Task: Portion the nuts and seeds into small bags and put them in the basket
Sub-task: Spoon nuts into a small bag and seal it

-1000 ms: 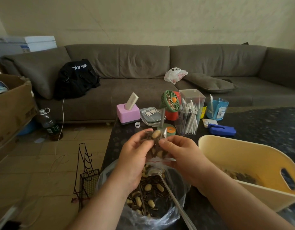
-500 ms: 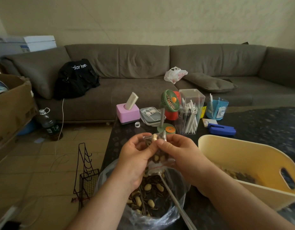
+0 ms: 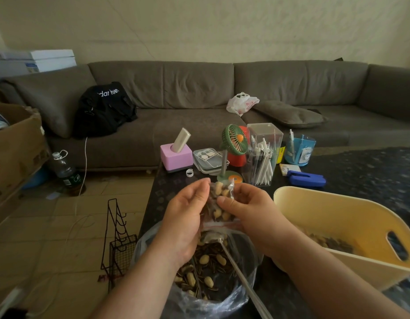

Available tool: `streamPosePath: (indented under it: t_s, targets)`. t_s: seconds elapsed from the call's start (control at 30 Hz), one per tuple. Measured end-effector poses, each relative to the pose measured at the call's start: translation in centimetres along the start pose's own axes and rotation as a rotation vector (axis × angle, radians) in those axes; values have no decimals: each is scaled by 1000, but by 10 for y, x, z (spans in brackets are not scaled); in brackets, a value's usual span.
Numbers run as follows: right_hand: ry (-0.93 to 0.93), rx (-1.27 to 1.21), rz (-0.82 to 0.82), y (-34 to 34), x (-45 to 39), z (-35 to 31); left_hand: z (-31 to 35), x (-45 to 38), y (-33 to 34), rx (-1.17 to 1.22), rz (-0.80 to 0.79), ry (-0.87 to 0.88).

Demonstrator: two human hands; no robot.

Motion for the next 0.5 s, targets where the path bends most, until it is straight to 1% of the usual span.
streamPosePath:
  t_s: [0.07, 0.13, 0.4, 0.5]
  targets:
    - [-1, -61, 11, -2, 0, -4, -2, 2, 3, -23, -61, -28]
    - [-4, -101, 31, -4, -1, -4, -5, 3, 6, -27, -86, -40]
    - [17, -127, 55, -9, -1, -8, -2, 6, 14, 43, -112, -20]
    - [5, -100, 53, -13, 2, -16, 0, 8, 15, 4, -69, 17]
Point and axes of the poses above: each hand's wrist, its own x-axis away from the middle knuckle, its own y-axis out of the palm, z = x × y, the point moved 6 cm from there along -x, towards the middle knuckle, and after that the axes turned 13 degrees about z, right-handed, at the moved point
